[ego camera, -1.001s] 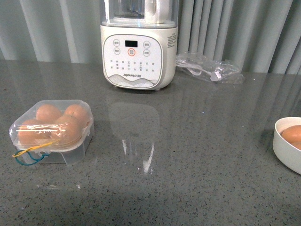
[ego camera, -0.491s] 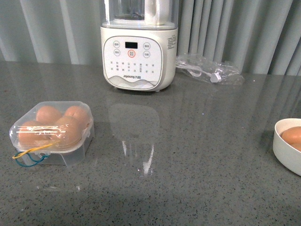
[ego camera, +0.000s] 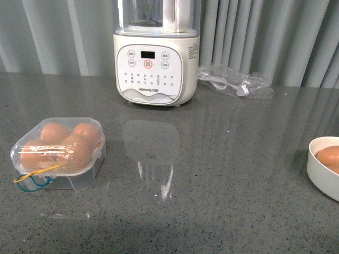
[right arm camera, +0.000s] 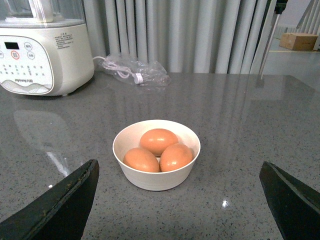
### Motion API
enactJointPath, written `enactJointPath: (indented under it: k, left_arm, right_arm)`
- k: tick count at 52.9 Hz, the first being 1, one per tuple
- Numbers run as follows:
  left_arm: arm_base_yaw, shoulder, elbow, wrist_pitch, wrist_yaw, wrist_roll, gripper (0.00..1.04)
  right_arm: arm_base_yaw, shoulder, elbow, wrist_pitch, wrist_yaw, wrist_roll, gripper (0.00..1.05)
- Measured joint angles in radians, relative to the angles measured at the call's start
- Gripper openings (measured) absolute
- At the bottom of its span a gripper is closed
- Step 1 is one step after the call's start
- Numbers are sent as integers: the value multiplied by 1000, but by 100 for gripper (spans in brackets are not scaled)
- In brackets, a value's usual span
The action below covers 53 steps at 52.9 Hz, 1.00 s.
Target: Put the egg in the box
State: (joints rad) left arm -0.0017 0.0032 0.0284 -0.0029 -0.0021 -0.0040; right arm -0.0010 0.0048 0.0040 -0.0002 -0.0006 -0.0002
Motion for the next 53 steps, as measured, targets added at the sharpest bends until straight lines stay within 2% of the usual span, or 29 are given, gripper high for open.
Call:
enactJointPath:
  k: [7,11,53]
  left_arm:
    - [0,0,0,0,0,0,90]
    - [0,0,0,0,0,0,99]
    - [0,0,0,0,0,0,98]
  right_arm:
    - [0,0,0,0,0,0,97]
    - [0,0,0,0,0,0,97]
    - [0,0,0,0,0,0,97]
